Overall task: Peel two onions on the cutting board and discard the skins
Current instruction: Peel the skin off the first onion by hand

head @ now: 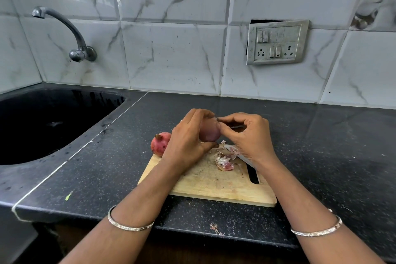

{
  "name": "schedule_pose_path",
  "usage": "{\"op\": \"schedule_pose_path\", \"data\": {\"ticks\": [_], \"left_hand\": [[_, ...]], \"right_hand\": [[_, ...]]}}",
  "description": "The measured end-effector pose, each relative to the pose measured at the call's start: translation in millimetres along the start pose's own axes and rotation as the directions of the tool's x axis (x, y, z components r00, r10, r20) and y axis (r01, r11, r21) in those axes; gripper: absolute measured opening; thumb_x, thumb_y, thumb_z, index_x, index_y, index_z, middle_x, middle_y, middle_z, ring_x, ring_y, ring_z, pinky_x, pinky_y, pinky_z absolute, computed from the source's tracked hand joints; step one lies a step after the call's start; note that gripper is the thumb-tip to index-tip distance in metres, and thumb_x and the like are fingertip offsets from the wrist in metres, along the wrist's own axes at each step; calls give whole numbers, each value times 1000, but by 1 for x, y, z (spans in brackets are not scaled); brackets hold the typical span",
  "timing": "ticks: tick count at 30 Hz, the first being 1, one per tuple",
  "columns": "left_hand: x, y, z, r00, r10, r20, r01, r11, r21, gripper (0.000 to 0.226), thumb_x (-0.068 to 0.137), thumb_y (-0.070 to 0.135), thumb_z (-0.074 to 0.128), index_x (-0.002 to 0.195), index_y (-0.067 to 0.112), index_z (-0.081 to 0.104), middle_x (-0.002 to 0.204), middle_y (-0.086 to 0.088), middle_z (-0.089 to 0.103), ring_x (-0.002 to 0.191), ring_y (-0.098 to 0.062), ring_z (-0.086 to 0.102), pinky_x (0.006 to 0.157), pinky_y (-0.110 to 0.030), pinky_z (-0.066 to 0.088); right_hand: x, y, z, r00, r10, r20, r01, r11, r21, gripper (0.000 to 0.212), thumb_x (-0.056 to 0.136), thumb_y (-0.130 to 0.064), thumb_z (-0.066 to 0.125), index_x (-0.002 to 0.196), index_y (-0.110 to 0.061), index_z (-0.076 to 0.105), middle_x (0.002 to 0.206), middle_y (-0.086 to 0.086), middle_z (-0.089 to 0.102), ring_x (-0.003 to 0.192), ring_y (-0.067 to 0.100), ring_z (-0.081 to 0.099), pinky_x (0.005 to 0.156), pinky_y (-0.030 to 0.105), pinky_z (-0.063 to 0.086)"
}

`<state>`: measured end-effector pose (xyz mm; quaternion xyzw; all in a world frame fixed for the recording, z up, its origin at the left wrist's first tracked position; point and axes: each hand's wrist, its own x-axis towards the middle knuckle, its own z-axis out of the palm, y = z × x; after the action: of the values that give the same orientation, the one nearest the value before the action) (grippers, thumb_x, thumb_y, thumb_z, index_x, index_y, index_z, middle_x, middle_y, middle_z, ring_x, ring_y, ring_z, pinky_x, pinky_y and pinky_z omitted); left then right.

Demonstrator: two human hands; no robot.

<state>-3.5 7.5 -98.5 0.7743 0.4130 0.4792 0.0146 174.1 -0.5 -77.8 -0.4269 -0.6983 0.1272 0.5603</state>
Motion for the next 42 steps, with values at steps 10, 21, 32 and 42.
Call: {"op": "schedule_pose_path", "data": {"ticks": [10,21,32,42], "left_hand": [[-1,1,0,1000,11,-1,-11,1000,12,69,67,27,94,125,17,58,123,6,60,106,-9,58,89,-27,50],[-2,-1,-1,1000,12,-8,-12,1000,21,68,68,25,93,126,17,58,124,5,60,109,-12,59,91,-33,52],[-2,-2,0,999,18,30,-19,999,48,65,74,26,88,131,17,59,127,5,62,111,-10,59,92,-28,49],[-3,0,1,998,14,58,-17,998,55,67,75,29,87,133,18,55,129,4,59,112,-10,57,93,-32,49]], "right_hand": [[0,3,0,996,-89,-25,87,995,-53,9,82,-8,82,90,-12,83,80,-4,78,73,2,72,67,20,58],[0,6,-1,980,-198,35,201,973,-112,14,85,-9,81,99,-11,81,88,-3,79,81,0,73,72,21,59],[-1,10,2,916,-386,112,399,841,-366,16,88,-13,71,100,-8,79,80,3,75,68,17,69,60,35,59],[1,13,1,949,-311,56,312,892,-328,10,89,-8,73,96,-10,78,85,-2,74,74,10,68,68,34,59]]}}
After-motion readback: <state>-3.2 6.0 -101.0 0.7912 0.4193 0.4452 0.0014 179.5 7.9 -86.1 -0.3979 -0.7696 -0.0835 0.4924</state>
